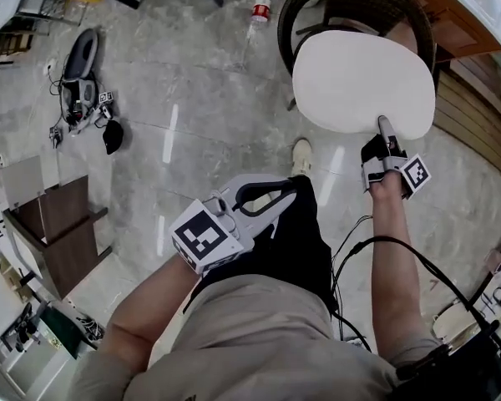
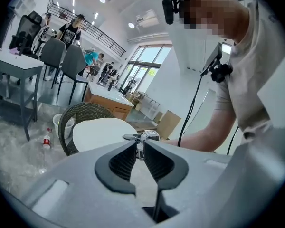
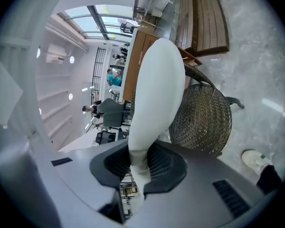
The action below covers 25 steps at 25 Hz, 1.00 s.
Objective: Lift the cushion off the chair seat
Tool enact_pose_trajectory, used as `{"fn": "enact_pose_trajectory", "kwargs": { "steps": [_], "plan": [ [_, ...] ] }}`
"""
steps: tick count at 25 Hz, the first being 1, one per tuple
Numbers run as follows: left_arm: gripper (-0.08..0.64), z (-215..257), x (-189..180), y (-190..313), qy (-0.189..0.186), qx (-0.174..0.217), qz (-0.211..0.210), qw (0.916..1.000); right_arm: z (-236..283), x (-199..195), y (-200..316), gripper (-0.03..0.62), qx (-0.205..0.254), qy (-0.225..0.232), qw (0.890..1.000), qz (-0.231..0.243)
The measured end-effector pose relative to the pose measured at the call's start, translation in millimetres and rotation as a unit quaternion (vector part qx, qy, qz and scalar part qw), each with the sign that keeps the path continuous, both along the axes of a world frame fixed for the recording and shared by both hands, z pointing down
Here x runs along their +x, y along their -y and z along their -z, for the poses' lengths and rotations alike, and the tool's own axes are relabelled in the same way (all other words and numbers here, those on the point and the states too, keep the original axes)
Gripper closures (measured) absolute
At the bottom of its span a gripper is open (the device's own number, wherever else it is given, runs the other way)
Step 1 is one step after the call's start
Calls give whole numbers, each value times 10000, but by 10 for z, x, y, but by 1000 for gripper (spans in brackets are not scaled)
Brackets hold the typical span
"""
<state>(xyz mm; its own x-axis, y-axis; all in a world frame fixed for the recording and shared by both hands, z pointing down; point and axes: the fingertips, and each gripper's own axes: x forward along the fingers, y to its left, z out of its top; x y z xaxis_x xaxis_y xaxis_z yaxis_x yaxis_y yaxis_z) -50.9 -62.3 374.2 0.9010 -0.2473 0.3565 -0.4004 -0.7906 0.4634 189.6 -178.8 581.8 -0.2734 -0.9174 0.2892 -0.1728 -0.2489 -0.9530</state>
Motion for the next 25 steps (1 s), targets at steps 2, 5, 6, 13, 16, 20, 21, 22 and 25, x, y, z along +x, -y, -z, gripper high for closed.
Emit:
{"fn": "enact_pose_trajectory", "kwargs": {
  "steps": [2, 5, 6, 13, 16, 20, 21, 22, 25],
  "plan": [
    [511, 117, -93, -140, 12, -23, -8, 10000, 273, -24, -201, 513, 87, 7, 9999, -54],
    [512, 278, -193, -312, 55, 63, -81, 9999, 667, -28, -456, 514, 238, -26, 9996, -114],
    [516, 334, -216, -360, 37, 98, -96, 9999, 797, -25, -530, 514, 314, -20, 9994, -131],
    [552, 682, -444, -635, 132, 380, 35, 9992, 1665, -72, -1133, 512, 720, -101, 9972, -182],
    [552, 803, -531, -765, 114, 524, 22, 9986, 1994, -116, -1413, 512, 929, -142, 9955, -157],
    [552, 938, -648, -967, 100, 644, 63, 9979, 2345, -191, -1821, 512, 1118, -203, 9935, -110],
    [552, 964, -662, -979, 81, 688, 71, 9976, 2424, -195, -1894, 512, 1180, -215, 9927, -120],
    [552, 988, -678, -998, 51, 701, 85, 9975, 2492, -206, -1975, 512, 1224, -210, 9922, -133],
    [552, 1066, -766, -1138, -61, 609, 178, 9980, 2634, -271, -2288, 512, 1234, -182, 9921, -145]
  ]
}}
